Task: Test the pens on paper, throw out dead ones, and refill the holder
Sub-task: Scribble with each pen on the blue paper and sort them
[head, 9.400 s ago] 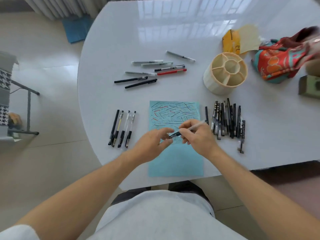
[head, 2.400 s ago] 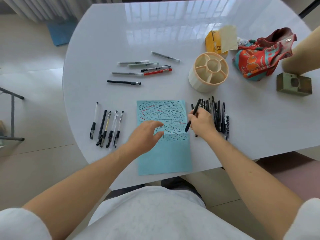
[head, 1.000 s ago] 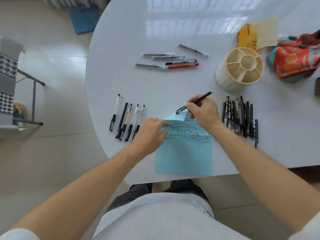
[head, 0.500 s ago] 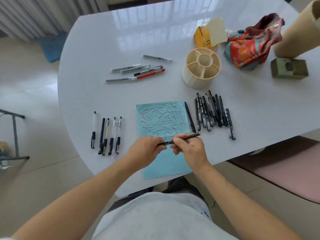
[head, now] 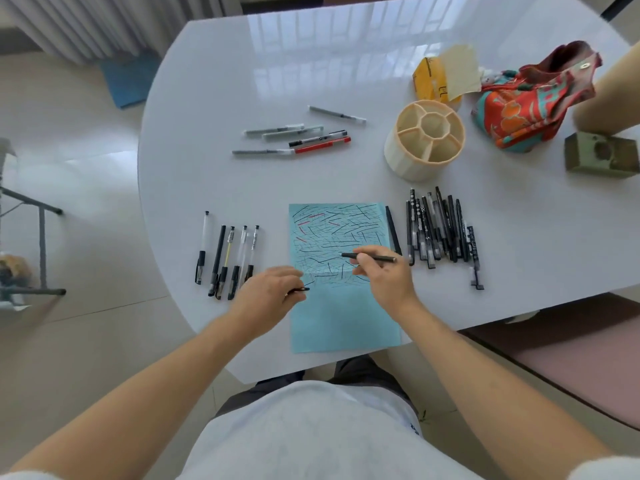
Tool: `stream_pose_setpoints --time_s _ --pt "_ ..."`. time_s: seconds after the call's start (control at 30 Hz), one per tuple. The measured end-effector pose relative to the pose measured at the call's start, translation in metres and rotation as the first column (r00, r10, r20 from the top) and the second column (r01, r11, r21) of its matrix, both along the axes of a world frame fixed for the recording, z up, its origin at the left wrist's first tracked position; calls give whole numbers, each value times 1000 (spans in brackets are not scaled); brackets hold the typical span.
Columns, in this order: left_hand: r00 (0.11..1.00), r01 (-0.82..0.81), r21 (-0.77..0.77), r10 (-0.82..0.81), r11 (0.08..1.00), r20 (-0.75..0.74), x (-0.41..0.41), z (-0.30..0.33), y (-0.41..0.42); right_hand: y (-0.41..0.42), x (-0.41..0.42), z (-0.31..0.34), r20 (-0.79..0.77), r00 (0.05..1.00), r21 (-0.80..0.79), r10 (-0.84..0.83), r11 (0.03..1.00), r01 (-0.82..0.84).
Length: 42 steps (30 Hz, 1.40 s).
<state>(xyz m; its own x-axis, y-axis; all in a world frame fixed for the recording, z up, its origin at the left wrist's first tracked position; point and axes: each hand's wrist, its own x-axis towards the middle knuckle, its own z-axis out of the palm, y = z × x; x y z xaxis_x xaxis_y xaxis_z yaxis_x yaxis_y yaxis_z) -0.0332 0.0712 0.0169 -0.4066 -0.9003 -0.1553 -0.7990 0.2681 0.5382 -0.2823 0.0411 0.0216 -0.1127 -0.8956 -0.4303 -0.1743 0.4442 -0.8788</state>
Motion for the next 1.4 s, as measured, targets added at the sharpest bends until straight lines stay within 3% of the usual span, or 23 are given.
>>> stream_pose_setpoints --time_s 0.17,0.3,0.47,0.57,0.67,0.8,0.93,1.4 --pt "994 102 70 -104 992 34 -7 -23 7 -6 33 -16 -207 972 -186 110 971 -149" --pt "990 118 75 -123 990 73 -8 -26 8 -13 34 -18 -347 917 -193 198 941 -276" --pt "990 101 114 -112 988 89 -11 -26 6 -13 27 -14 -405 880 -149 248 932 -331" --pt "992 91 124 -101 988 71 -10 -25 6 -12 24 -12 -375 894 -152 246 935 -321" --pt "997 69 134 -75 989 37 -10 -23 5 -14 25 -7 -280 948 -148 148 970 -195" --pt "992 -78 99 87 992 -88 -9 -17 5 -13 22 6 -9 1000 -78 20 997 -21" --pt "966 -207 59 214 977 -145 -6 -11 1 1 18 18 211 977 32 -14 999 8" --pt "978 -125 110 141 986 -152 -16 6 -11 14 13 23 268 963 45 -11 999 -1"
